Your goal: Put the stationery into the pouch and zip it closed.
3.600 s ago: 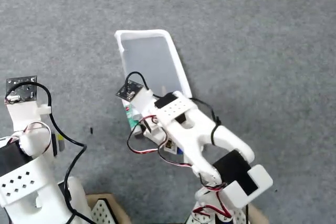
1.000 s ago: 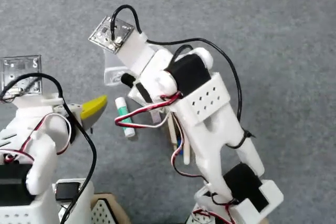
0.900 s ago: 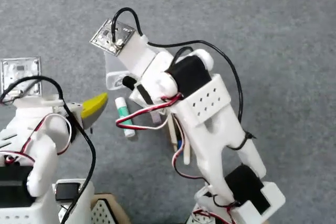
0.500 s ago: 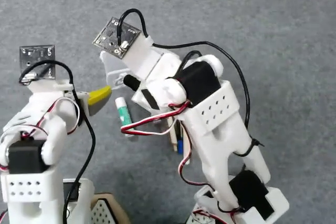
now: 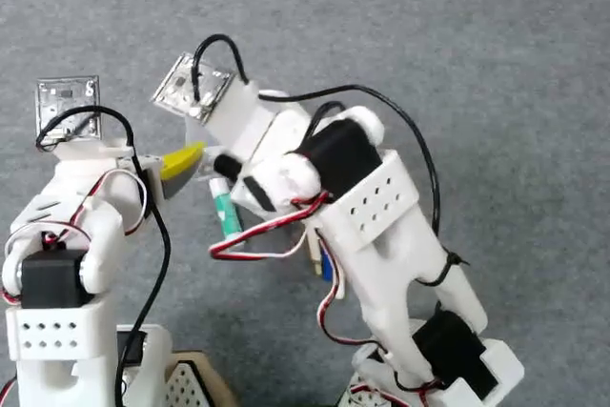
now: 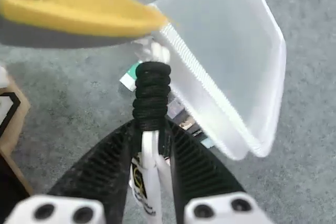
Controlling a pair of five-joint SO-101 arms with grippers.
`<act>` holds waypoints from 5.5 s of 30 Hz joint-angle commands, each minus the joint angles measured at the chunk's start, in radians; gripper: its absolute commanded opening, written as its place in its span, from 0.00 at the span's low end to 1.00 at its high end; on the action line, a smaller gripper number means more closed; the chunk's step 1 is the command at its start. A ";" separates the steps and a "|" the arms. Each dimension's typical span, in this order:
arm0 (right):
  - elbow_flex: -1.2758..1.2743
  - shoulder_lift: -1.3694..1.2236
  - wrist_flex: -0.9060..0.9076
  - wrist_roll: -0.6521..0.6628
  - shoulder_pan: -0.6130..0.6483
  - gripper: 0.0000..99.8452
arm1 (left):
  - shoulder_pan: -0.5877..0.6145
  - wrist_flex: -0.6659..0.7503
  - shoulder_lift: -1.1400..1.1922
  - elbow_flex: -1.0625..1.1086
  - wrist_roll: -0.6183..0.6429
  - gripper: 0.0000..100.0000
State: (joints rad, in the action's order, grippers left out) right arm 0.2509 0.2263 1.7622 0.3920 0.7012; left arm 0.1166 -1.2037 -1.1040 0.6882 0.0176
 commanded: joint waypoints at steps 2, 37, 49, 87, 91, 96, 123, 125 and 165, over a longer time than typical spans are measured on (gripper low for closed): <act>0.007 0.036 0.003 0.008 0.020 0.01 | -0.022 0.029 0.005 0.031 0.011 0.38; 0.179 0.036 0.003 0.000 -0.060 0.01 | -0.018 -0.014 -0.006 0.012 0.008 0.38; 0.177 0.036 0.005 0.000 -0.055 0.01 | -0.016 0.129 -0.005 0.104 0.003 0.30; 0.134 0.114 0.005 0.098 -0.278 0.01 | -0.018 0.118 -0.006 0.099 0.002 0.03; 0.047 0.170 0.003 0.098 -0.278 0.01 | -0.018 0.118 -0.006 0.099 0.002 0.03; -0.008 0.237 0.000 0.098 -0.278 0.01 | -0.018 0.118 -0.006 0.099 0.002 0.03; -0.012 0.378 0.002 0.189 -0.410 0.01 | -0.022 0.120 -0.006 0.104 0.003 0.03; -0.012 0.378 0.002 0.189 -0.410 0.01 | -0.022 0.120 -0.006 0.104 0.003 0.03; -0.539 0.753 0.005 0.123 -0.005 0.32 | -0.022 -0.143 0.003 -0.111 -0.035 0.03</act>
State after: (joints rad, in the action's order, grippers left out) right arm -0.2524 0.9275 1.7637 0.5455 0.6905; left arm 0.0951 -1.3280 -1.1009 0.6590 -0.0115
